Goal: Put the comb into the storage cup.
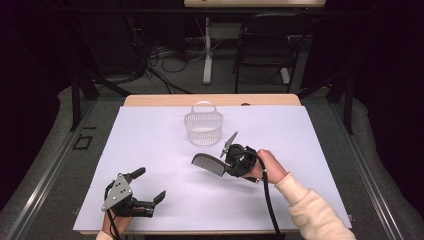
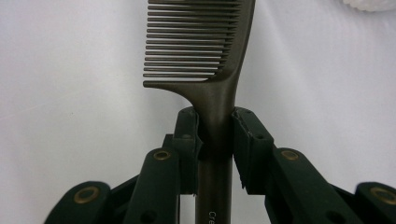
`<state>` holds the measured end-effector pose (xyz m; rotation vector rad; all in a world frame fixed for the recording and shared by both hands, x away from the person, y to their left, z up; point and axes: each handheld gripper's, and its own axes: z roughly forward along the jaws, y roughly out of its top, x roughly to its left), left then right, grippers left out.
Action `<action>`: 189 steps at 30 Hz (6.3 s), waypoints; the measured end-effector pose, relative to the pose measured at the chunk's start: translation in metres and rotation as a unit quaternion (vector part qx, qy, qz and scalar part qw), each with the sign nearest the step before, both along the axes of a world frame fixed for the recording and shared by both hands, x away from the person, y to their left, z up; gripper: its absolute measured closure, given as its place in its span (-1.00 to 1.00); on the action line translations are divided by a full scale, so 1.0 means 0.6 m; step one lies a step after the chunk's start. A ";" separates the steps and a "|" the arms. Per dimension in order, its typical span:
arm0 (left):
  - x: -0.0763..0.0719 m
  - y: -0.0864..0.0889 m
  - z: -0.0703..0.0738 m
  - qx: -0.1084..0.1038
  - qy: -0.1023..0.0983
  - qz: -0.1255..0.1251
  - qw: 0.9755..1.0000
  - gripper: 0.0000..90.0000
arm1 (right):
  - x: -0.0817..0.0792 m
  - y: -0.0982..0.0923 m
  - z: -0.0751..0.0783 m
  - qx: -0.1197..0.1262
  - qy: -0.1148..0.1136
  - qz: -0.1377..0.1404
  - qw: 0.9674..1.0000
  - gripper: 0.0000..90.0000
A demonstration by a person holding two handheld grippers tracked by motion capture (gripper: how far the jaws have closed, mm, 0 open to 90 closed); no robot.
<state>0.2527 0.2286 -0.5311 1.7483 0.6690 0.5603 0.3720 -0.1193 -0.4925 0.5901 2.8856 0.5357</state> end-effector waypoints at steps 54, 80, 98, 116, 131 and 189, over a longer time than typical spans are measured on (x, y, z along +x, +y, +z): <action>0.002 0.001 -0.001 0.001 0.005 0.000 1.000 -1.00 | -0.019 -0.073 0.015 0.125 -0.033 -0.056 0.990 0.61; 0.001 0.001 -0.001 0.003 0.008 -0.001 1.000 -1.00 | -0.017 -0.092 0.027 0.149 -0.057 -0.089 0.983 0.61; 0.001 0.001 -0.001 0.003 0.008 -0.001 1.000 -1.00 | -0.015 -0.105 0.036 0.171 -0.074 -0.105 0.977 0.61; 0.002 0.000 -0.002 0.005 0.009 0.000 1.000 -1.00 | -0.012 -0.113 0.044 0.190 -0.094 -0.116 0.970 0.61; 0.002 0.000 -0.002 0.006 0.009 0.000 1.000 -1.00 | -0.009 -0.118 0.050 0.199 -0.106 -0.127 0.966 0.61; 0.000 0.001 0.001 0.002 0.001 0.009 1.000 -1.00 | 0.007 -0.111 0.080 0.216 -0.145 -0.140 0.955 0.61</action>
